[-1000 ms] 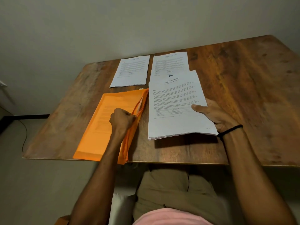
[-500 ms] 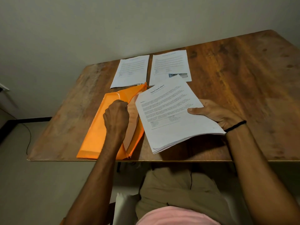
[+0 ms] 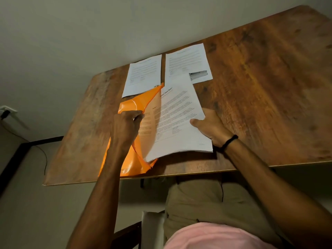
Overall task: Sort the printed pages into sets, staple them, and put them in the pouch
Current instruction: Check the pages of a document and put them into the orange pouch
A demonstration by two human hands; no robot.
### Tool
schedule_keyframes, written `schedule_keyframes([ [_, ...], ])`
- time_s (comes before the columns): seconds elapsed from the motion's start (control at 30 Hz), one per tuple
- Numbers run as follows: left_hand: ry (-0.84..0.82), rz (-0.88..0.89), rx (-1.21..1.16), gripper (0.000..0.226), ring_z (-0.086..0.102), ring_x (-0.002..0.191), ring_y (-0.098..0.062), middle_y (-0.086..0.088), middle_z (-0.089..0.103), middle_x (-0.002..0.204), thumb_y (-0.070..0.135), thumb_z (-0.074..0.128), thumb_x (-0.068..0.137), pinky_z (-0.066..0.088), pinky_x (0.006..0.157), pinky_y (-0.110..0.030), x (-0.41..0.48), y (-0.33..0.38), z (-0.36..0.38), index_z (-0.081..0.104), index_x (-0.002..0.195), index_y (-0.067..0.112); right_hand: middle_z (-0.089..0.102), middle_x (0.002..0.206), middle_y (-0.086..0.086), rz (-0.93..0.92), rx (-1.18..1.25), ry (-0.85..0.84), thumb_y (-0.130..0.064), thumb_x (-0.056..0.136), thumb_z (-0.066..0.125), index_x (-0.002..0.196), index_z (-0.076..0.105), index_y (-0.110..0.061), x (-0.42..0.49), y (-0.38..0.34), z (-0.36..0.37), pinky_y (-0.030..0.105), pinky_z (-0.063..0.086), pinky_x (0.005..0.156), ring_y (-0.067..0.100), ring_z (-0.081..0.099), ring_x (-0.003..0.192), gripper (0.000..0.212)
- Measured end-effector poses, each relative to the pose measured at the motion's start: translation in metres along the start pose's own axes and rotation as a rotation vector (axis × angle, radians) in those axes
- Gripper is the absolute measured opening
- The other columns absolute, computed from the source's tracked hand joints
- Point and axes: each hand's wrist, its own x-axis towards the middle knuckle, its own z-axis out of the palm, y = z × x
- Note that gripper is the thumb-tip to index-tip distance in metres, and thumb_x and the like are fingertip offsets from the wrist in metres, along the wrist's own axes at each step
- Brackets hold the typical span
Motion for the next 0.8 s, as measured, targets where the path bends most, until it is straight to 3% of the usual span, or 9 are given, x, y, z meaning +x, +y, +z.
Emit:
schedule_keyframes([
  [0.13,-0.060,-0.003,-0.080,0.022,0.049,0.059,-0.003,-0.005,0.077,0.103,0.019,0.063,0.098,0.029,0.057,-0.006,0.009,-0.009,0.004,0.076,0.114,0.010,0.062,0.134,0.003,-0.187,-0.188,-0.027,-0.009,0.098,0.060,0.135,0.056,-0.012,-0.002,0.001,0.002,0.030,0.055,0.089,0.022,0.059,0.121,0.037],
  [0.23,-0.056,-0.062,-0.102,0.022,0.053,0.070,-0.006,-0.003,0.076,0.108,0.020,0.064,0.098,0.031,0.059,-0.013,0.012,-0.011,0.005,0.076,0.113,0.010,0.061,0.135,0.003,-0.201,-0.234,-0.018,-0.010,0.098,0.060,0.136,0.055,-0.012,-0.001,0.003,0.000,0.025,0.053,0.085,0.023,0.058,0.123,0.038],
  [0.37,0.022,-0.095,-0.124,0.026,0.055,0.055,-0.015,-0.001,0.072,0.073,0.025,0.058,0.097,0.046,0.052,-0.040,0.011,-0.003,0.015,0.077,0.086,0.010,0.063,0.133,0.001,-0.116,-0.093,-0.029,-0.010,0.099,0.058,0.135,0.057,-0.013,-0.008,-0.003,0.012,0.030,0.057,0.086,0.020,0.062,0.118,0.036],
  [0.43,0.026,-0.130,-0.144,0.030,0.058,0.053,-0.019,-0.001,0.069,0.067,0.030,0.056,0.096,0.049,0.052,-0.046,0.008,0.002,0.024,0.076,0.083,0.012,0.064,0.132,-0.001,-0.035,0.071,-0.073,-0.013,0.101,0.056,0.136,0.055,-0.015,-0.012,-0.005,0.029,0.035,0.059,0.088,0.018,0.065,0.116,0.035],
  [0.53,0.040,-0.155,-0.187,0.028,0.066,0.063,-0.022,-0.008,0.075,0.081,0.030,0.057,0.097,0.055,0.057,-0.046,0.003,0.011,0.033,0.078,0.091,0.011,0.063,0.133,-0.002,0.081,0.228,-0.131,-0.021,0.103,0.051,0.142,0.046,-0.021,-0.016,-0.002,0.063,0.039,0.059,0.088,0.019,0.066,0.113,0.039],
  [0.63,0.060,-0.160,-0.203,0.024,0.073,0.081,-0.020,-0.007,0.076,0.105,0.023,0.061,0.098,0.061,0.067,-0.036,0.000,0.022,0.034,0.077,0.110,0.009,0.057,0.136,-0.002,0.137,0.207,-0.087,-0.029,0.105,0.046,0.145,0.037,-0.023,-0.015,-0.003,0.096,0.031,0.058,0.075,0.014,0.065,0.101,0.041],
  [0.7,0.073,-0.152,-0.212,0.024,0.073,0.088,-0.019,-0.008,0.075,0.110,0.022,0.062,0.098,0.061,0.073,-0.030,-0.001,0.024,0.033,0.076,0.113,0.009,0.057,0.133,0.001,0.161,0.130,-0.023,-0.035,0.105,0.043,0.143,0.035,-0.024,-0.012,-0.006,0.114,0.032,0.060,0.071,0.014,0.065,0.093,0.040],
  [0.8,0.076,-0.157,-0.243,0.025,0.072,0.080,-0.018,-0.008,0.076,0.109,0.022,0.063,0.098,0.061,0.073,-0.035,0.000,0.022,0.032,0.075,0.116,0.009,0.052,0.138,0.004,0.167,0.115,0.062,-0.032,0.107,0.038,0.145,0.032,-0.023,-0.011,-0.009,0.134,0.029,0.056,0.074,0.020,0.061,0.107,0.040],
])
